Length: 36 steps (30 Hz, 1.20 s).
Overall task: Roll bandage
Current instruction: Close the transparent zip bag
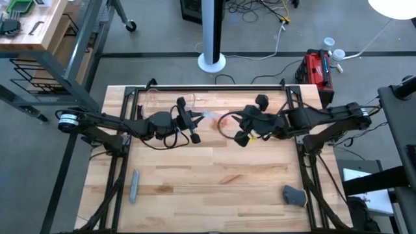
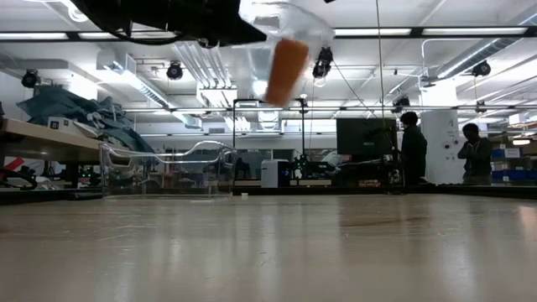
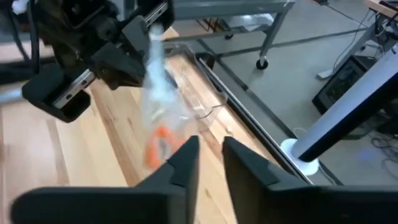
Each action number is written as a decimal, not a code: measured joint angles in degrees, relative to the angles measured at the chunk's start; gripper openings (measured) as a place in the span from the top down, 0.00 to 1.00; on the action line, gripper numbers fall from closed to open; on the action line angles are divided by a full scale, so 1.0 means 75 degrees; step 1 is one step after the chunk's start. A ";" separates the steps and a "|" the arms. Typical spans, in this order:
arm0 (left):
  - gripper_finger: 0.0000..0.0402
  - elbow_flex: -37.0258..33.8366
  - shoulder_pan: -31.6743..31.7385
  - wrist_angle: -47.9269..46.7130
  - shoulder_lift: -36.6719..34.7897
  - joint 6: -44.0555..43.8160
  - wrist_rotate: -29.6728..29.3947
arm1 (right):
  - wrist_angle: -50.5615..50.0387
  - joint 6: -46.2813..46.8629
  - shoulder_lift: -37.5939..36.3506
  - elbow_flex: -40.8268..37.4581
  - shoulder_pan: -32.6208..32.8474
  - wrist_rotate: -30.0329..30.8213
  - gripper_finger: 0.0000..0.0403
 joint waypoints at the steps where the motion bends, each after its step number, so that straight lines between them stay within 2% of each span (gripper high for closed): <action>1: 1.00 0.0000 0.0000 0.0179 -0.0006 -0.0131 0.0005 | 0.0032 0.0045 -0.0087 -0.0041 -0.0003 0.0014 0.80; 6: 1.00 0.0000 0.0000 0.0747 -0.0019 -0.0769 0.0258 | 0.0056 0.0404 -0.0694 -0.0765 -0.0003 0.0016 0.65; 8: 1.00 0.0000 0.0000 0.0913 -0.0027 -0.1057 0.0254 | 0.0297 0.0548 -0.1044 -0.1365 0.0000 0.0028 0.60; 11: 1.00 0.0000 0.0000 0.1284 -0.0034 -0.1517 0.0213 | 0.1410 0.0609 -0.1597 -0.2722 -0.0003 -0.0034 0.54; 14: 1.00 0.0000 0.0000 0.1617 -0.0038 -0.1906 0.0212 | 0.3193 0.0430 -0.2156 -0.4150 -0.0003 -0.0392 0.51; 18: 1.00 0.0000 0.0000 0.2003 -0.0038 -0.2338 0.0209 | 0.6901 -0.1107 -0.2561 -0.5704 -0.0003 -0.1370 0.50; 21: 1.00 0.0000 0.0000 0.2348 -0.0003 -0.2436 0.0206 | 0.8843 -0.1439 -0.2315 -0.6470 -0.0051 -0.1192 0.52; 28: 1.00 0.0000 0.0000 0.2445 0.0003 -0.2436 0.0207 | 1.1052 -0.1958 -0.1281 -0.6741 -0.0119 -0.1048 0.54; 36: 1.00 0.0000 0.0000 0.2478 0.0009 -0.2448 0.0363 | 1.1238 -0.2345 -0.0395 -0.5960 -0.0336 -0.1025 0.54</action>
